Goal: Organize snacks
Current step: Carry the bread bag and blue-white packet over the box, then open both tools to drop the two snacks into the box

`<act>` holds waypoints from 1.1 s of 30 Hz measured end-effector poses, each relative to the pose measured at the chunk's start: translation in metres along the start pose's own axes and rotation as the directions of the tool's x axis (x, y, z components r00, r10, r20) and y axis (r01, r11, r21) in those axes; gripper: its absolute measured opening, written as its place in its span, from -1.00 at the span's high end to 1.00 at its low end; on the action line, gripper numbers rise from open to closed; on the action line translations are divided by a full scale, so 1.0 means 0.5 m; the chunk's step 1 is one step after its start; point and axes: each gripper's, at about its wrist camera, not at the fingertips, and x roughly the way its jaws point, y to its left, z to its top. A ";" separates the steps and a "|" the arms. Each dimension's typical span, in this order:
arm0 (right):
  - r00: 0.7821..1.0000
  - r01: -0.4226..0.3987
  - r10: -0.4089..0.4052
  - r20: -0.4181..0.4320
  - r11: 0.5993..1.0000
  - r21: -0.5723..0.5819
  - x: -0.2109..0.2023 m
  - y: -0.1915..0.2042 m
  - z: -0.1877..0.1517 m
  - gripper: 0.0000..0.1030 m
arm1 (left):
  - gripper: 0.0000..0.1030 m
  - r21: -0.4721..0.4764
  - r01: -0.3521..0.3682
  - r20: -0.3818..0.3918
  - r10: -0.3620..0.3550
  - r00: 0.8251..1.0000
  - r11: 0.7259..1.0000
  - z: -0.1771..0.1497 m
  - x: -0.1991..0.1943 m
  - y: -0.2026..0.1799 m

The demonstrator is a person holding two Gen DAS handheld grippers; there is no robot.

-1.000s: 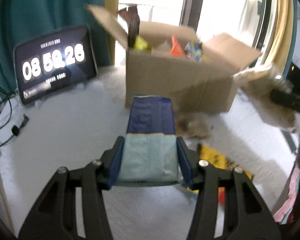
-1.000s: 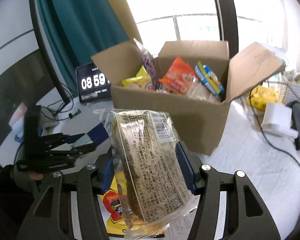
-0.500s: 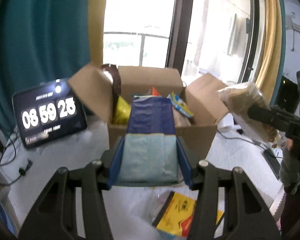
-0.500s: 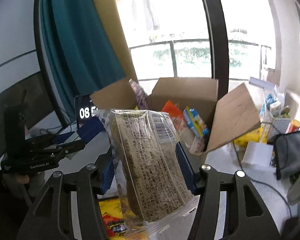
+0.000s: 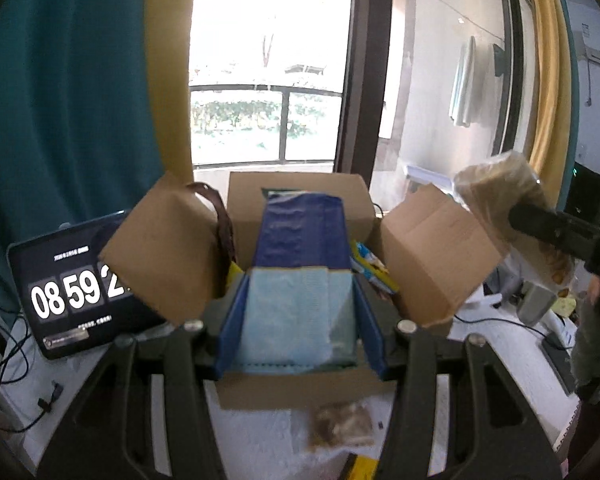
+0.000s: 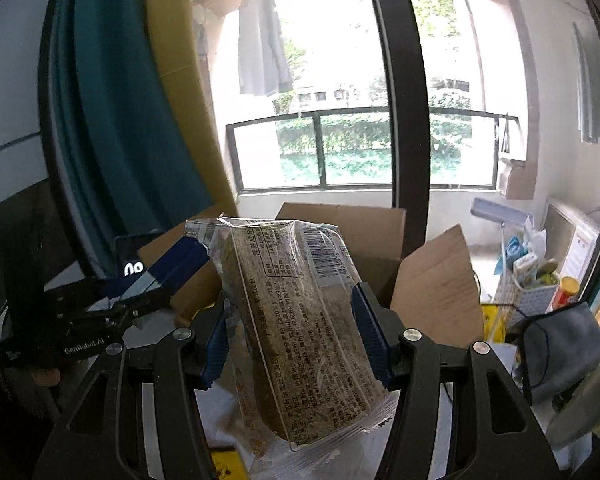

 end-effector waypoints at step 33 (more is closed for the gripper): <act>0.989 0.143 -0.138 -0.045 0.984 0.109 0.237 -0.040 0.028 -0.73 | -0.53 -0.054 -0.010 0.036 0.012 0.999 0.998 0.061 0.069 0.087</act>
